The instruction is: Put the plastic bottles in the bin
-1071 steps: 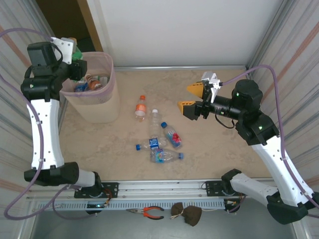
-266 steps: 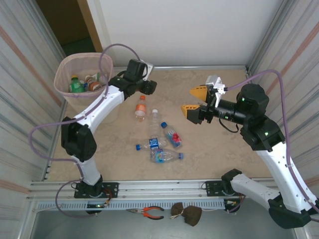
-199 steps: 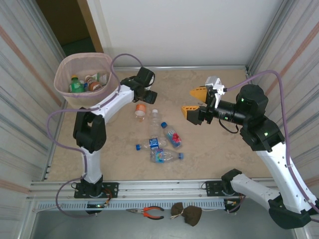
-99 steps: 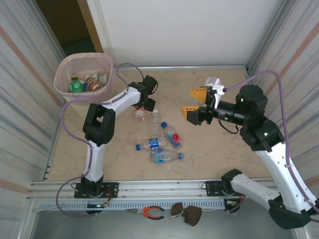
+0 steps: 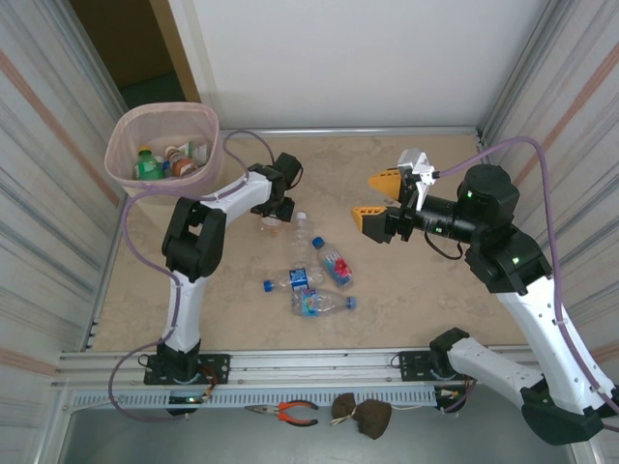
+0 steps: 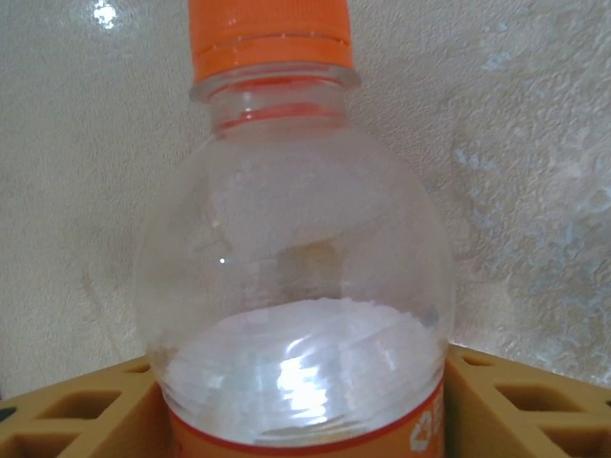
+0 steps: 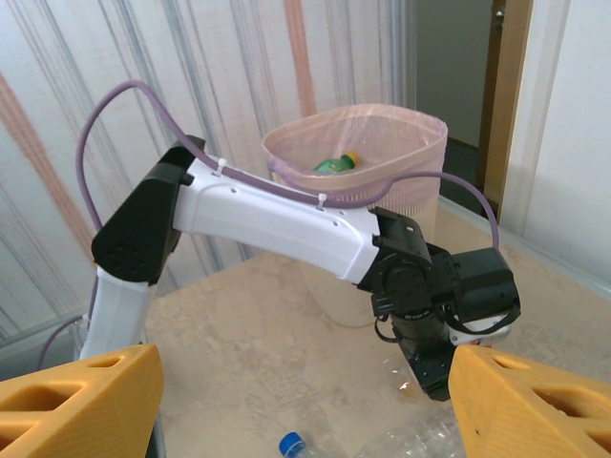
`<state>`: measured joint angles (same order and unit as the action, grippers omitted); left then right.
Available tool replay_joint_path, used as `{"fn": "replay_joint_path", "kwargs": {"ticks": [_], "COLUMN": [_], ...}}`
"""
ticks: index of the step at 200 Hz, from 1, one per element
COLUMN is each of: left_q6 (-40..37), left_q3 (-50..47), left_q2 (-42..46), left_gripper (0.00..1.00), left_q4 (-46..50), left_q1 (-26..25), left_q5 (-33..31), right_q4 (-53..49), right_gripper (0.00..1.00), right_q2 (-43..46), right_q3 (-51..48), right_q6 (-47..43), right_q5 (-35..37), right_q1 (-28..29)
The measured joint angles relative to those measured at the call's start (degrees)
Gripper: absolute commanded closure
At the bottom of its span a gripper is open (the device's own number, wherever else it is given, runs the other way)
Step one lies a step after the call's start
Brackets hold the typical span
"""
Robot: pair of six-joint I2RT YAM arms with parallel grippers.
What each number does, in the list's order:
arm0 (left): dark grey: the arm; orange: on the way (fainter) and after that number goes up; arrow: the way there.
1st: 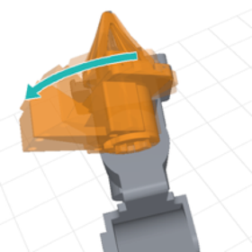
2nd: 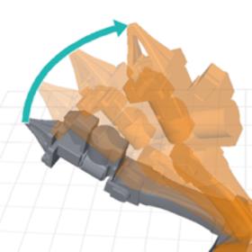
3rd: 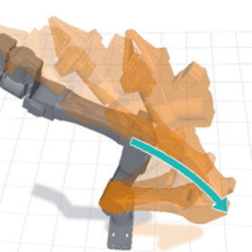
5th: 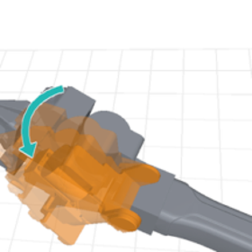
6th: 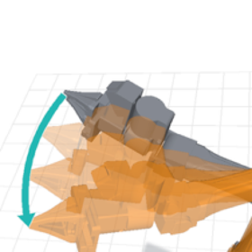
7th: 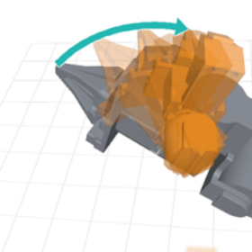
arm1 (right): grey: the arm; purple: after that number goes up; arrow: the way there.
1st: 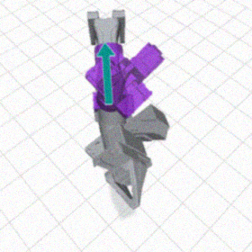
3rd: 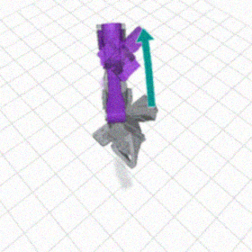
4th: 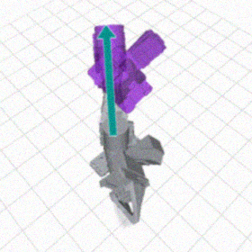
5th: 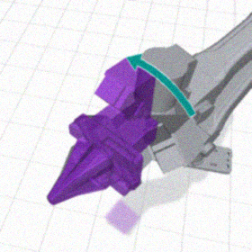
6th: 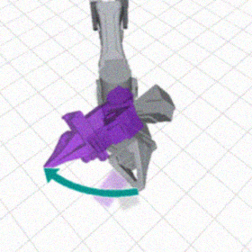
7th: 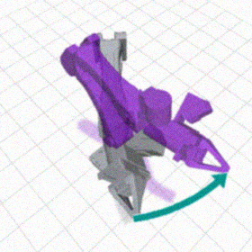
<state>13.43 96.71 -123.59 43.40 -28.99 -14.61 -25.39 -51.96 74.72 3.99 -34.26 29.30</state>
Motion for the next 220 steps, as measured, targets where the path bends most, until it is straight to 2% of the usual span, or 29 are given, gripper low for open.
{"fn": "replay_joint_path", "kwargs": {"ticks": [86, 150, 220], "left_q6": [-0.1, -0.1, 0.0], "left_q3": [-0.4, -0.2, 6.5], "left_q2": [0.7, 8.8, 17.3], "left_gripper": [0.4, 0.42, 0.42], "left_q4": [-0.2, -0.1, -0.2], "left_q1": [0.0, 0.0, 0.0], "left_q5": [0.0, 1.7, 4.1], "right_q4": [0.0, 0.0, 0.0], "right_gripper": [0.23, 0.23, 0.23], "right_q2": [0.0, 0.0, 0.0], "right_q3": [0.0, 0.0, 0.0], "right_q6": [0.0, 0.0, 0.0], "right_q5": [0.0, 0.0, 0.0], "right_q1": [0.0, 0.0, 0.0]}}
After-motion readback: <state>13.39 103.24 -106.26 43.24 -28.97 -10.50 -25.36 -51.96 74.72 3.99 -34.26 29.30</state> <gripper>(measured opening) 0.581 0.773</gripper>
